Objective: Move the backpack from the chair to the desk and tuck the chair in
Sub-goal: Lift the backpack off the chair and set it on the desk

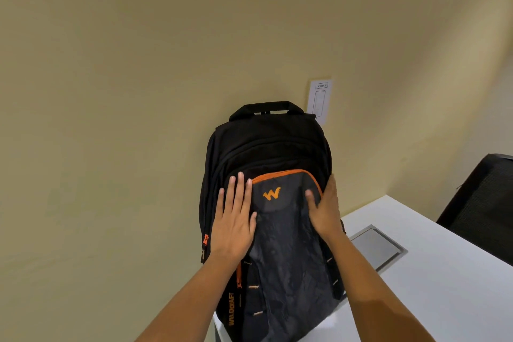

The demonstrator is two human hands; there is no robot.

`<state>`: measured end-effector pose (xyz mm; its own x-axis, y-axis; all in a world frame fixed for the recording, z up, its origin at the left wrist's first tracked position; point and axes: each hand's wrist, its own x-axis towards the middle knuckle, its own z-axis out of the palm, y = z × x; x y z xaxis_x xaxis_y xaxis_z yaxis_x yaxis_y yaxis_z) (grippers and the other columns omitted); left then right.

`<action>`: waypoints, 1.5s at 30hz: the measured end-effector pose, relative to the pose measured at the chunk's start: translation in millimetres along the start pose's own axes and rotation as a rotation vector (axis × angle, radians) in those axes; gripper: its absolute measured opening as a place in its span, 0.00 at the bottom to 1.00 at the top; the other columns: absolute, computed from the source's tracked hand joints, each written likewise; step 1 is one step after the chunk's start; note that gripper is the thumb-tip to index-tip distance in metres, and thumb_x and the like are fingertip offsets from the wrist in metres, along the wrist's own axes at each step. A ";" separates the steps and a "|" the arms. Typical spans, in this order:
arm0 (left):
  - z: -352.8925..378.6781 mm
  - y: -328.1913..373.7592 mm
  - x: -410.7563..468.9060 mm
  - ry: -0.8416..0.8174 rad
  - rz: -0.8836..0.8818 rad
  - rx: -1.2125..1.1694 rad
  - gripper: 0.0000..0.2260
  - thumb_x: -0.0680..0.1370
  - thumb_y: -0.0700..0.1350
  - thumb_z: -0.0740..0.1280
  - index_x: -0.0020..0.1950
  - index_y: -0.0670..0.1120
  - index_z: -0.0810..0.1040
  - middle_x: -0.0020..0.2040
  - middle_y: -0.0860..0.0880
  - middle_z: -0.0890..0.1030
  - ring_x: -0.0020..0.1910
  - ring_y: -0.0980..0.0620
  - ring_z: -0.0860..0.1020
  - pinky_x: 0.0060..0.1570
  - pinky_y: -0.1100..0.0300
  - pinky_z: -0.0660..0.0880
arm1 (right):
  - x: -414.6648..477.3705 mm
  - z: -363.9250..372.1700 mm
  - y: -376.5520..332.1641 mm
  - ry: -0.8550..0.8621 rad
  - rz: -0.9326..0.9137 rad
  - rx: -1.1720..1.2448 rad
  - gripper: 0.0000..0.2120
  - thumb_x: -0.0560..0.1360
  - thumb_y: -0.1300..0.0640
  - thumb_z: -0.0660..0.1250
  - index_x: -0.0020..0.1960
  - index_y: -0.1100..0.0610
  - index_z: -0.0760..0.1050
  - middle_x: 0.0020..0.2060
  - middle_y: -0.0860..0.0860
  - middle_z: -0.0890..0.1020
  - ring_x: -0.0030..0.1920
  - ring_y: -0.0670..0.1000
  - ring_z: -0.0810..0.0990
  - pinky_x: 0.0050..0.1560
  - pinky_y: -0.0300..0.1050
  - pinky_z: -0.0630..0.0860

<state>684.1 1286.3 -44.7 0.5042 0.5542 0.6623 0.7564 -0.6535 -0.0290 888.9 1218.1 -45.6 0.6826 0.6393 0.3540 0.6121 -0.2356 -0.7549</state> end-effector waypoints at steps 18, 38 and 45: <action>-18.5 -3.7 -35.7 -0.272 0.025 0.054 0.28 0.82 0.50 0.46 0.75 0.41 0.34 0.73 0.43 0.29 0.71 0.46 0.27 0.72 0.52 0.35 | -75.2 -18.1 20.3 -0.392 0.020 -0.630 0.38 0.80 0.46 0.57 0.78 0.58 0.38 0.79 0.55 0.44 0.78 0.56 0.45 0.76 0.52 0.47; -77.3 -105.3 -140.4 -0.592 0.312 -0.209 0.26 0.83 0.51 0.47 0.77 0.42 0.43 0.78 0.44 0.42 0.76 0.48 0.40 0.74 0.54 0.39 | -249.3 23.3 -60.7 -0.179 0.169 -0.660 0.33 0.80 0.40 0.48 0.79 0.57 0.47 0.79 0.53 0.50 0.78 0.55 0.46 0.76 0.51 0.45; -120.9 -140.4 -190.4 -0.608 0.334 -0.244 0.25 0.83 0.52 0.46 0.77 0.43 0.45 0.78 0.45 0.44 0.77 0.49 0.42 0.73 0.55 0.39 | -334.6 19.1 -107.5 -0.182 0.266 -0.676 0.33 0.80 0.40 0.48 0.79 0.56 0.44 0.79 0.54 0.47 0.78 0.55 0.43 0.76 0.50 0.43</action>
<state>431.6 1210.2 -76.3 0.8871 0.4474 0.1132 0.4437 -0.8943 0.0577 587.1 1043.5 -93.5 0.8014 0.5946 0.0658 0.5870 -0.7605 -0.2774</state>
